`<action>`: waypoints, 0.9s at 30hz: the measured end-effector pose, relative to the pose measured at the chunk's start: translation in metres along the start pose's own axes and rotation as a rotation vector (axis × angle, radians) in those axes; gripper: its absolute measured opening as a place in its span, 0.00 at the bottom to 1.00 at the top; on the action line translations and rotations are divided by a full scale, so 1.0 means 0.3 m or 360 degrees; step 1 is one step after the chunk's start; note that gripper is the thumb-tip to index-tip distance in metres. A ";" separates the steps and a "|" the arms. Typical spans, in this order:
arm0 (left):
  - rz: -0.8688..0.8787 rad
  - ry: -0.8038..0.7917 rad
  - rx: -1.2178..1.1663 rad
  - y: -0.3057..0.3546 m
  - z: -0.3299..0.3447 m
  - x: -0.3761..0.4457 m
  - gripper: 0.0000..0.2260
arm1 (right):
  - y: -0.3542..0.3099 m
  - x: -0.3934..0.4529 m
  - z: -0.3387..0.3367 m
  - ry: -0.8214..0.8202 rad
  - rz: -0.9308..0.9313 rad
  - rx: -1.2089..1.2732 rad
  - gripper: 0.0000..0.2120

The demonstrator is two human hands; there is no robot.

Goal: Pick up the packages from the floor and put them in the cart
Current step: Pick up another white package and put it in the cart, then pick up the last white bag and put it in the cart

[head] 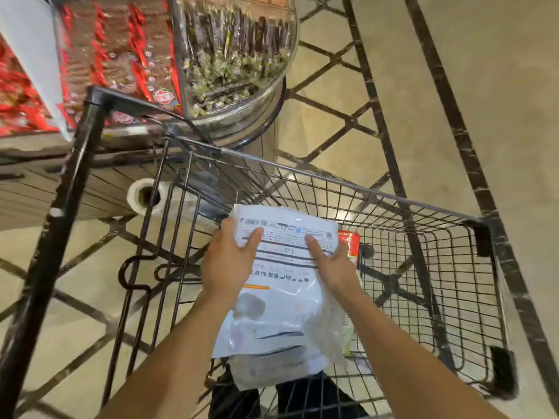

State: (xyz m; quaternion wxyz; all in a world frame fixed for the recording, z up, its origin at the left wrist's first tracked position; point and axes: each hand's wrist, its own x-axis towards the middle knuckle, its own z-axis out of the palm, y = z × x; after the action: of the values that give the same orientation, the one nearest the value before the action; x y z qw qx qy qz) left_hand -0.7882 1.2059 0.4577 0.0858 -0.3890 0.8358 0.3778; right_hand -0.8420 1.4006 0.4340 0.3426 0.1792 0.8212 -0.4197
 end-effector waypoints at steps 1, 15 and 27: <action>-0.0023 -0.0023 0.0001 0.001 0.002 0.012 0.26 | 0.002 0.013 -0.001 -0.0007 0.0011 -0.0012 0.52; 0.0166 -0.0430 0.0503 0.070 -0.103 -0.030 0.34 | -0.089 0.011 -0.096 -0.0123 -0.0044 -0.0312 0.59; 0.0828 0.0334 0.1203 0.061 -0.641 -0.219 0.32 | -0.389 -0.337 -0.152 0.0322 -0.0600 -0.1335 0.52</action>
State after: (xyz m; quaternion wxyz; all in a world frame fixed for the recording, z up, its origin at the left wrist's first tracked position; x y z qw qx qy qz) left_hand -0.7276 1.1176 0.6312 0.0390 -0.1443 0.9887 0.0144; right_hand -0.8579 1.3689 0.5910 0.2215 -0.0871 0.9674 -0.0869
